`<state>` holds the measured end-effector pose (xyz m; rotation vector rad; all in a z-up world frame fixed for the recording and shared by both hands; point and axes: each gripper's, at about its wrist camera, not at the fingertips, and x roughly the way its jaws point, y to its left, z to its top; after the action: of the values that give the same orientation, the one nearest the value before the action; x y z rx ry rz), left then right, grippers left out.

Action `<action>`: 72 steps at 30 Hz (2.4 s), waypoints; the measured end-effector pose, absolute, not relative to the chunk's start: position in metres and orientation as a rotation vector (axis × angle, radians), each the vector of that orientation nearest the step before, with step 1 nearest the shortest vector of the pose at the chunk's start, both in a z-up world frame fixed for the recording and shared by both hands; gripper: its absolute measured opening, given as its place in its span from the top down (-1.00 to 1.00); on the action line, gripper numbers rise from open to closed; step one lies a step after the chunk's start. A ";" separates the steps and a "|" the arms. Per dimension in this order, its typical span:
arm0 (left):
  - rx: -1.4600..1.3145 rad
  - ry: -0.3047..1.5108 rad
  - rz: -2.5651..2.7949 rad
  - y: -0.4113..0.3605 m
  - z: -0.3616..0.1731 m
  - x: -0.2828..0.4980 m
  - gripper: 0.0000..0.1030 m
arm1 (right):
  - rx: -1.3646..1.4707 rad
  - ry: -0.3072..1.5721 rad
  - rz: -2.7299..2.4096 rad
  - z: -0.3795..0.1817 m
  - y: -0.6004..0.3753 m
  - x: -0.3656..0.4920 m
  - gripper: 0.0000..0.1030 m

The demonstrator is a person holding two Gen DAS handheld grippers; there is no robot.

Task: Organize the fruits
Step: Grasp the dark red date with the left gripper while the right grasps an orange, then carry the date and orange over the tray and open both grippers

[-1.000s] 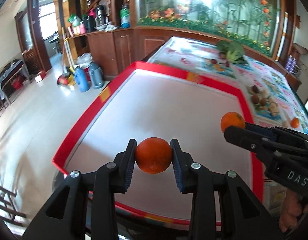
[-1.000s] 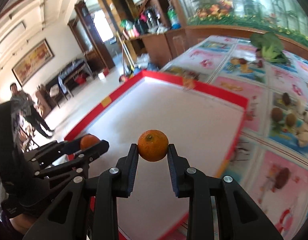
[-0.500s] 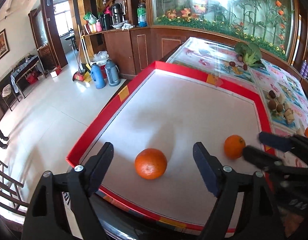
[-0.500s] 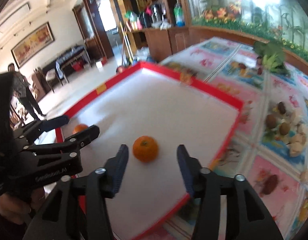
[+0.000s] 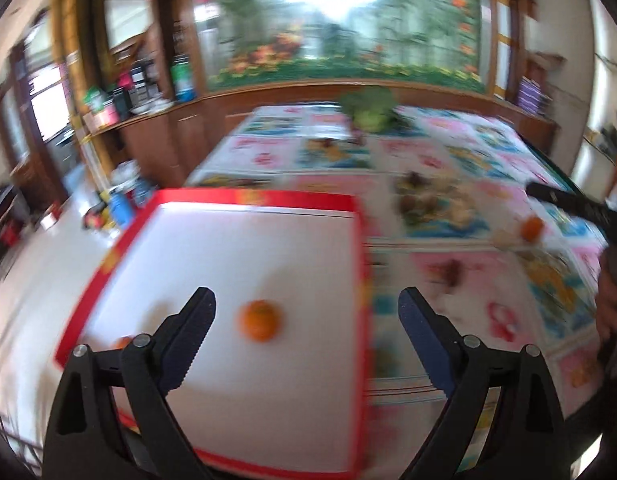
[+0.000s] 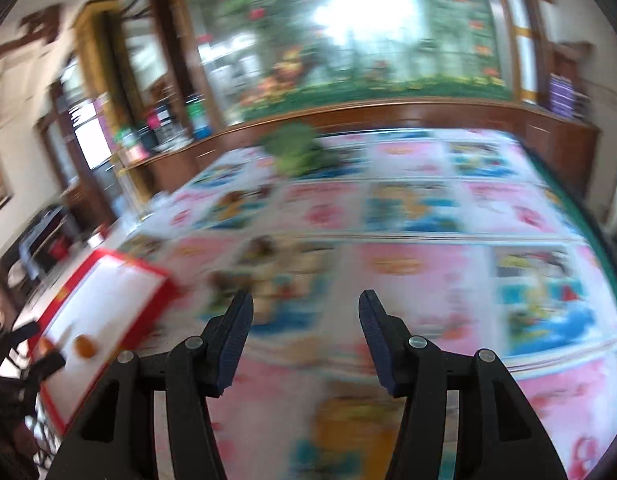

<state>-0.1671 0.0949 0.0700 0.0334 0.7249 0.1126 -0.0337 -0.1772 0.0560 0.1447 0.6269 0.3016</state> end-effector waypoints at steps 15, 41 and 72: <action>0.126 0.824 -0.042 0.019 0.031 -0.115 -0.80 | 0.065 0.799 0.267 0.028 -0.185 -0.017 -0.07; 0.051 0.949 -0.134 0.007 0.011 -0.076 0.33 | 0.073 0.867 0.257 0.012 -0.180 -0.008 0.33; 0.035 0.664 0.034 0.061 0.077 -0.154 0.59 | 0.218 0.686 0.084 0.029 -0.214 -0.014 0.33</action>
<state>-0.1542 0.0606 0.0768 0.0349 0.6636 0.0338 -0.0142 -0.2136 0.0291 0.2176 0.6859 0.0842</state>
